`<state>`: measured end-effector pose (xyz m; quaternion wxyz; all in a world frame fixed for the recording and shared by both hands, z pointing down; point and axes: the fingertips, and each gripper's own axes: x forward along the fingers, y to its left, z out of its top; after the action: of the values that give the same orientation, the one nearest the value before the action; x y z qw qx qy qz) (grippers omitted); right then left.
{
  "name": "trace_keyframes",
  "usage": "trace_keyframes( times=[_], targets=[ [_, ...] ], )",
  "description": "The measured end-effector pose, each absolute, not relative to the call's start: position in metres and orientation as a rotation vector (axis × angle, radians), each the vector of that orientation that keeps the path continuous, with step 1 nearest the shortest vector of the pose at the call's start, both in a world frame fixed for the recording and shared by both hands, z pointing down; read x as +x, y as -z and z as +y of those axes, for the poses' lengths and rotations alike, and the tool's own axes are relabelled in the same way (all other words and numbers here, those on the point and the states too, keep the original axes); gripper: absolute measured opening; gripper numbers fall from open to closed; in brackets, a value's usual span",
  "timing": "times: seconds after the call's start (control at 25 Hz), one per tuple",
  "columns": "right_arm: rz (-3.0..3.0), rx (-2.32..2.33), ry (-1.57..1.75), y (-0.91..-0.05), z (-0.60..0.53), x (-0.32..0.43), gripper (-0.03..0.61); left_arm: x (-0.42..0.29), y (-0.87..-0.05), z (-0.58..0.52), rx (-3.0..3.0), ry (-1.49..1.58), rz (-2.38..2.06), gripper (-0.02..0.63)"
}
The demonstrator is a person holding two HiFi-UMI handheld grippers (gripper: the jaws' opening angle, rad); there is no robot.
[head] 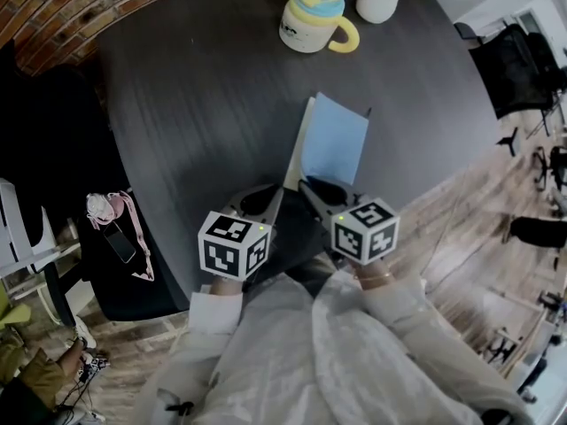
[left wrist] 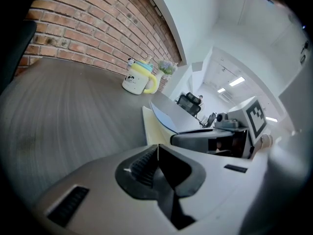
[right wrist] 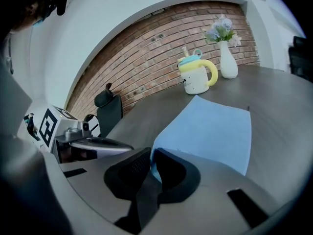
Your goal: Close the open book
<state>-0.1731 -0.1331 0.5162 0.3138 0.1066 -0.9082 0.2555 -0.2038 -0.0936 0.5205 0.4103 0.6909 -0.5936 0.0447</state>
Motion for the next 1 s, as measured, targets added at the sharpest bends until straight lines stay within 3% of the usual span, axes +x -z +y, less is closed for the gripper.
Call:
trace_keyframes(
  times=[1.0],
  targets=[
    [-2.203, 0.287, -0.344, -0.548, -0.126, -0.187, 0.054, -0.201, -0.524, -0.085, 1.828, -0.124, -1.435, 0.009]
  ],
)
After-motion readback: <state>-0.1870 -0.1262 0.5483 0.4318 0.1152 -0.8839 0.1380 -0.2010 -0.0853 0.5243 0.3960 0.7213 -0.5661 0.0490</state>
